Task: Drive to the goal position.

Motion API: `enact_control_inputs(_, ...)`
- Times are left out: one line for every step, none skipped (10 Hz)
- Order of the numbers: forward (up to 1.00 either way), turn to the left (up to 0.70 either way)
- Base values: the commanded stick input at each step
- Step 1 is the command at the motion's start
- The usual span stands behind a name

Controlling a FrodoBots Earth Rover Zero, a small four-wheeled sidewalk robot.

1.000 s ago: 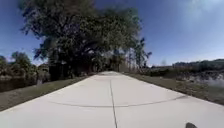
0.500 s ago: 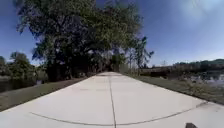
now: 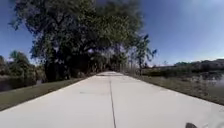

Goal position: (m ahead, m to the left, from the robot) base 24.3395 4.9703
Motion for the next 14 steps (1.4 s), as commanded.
enact_control_inputs(1.0, -0.09)
enact_control_inputs(1.0, -0.12)
enact_control_inputs(1.0, -0.13)
enact_control_inputs(1.0, -0.09)
enact_control_inputs(1.0, -0.03)
enact_control_inputs(1.0, -0.02)
enact_control_inputs(1.0, -0.04)
enact_control_inputs(1.0, -0.05)
enact_control_inputs(1.0, -0.05)
enact_control_inputs(1.0, -0.04)
enact_control_inputs(1.0, -0.03)
enact_control_inputs(1.0, -0.01)
enact_control_inputs(1.0, 0.0)
enact_control_inputs(1.0, 0.0)
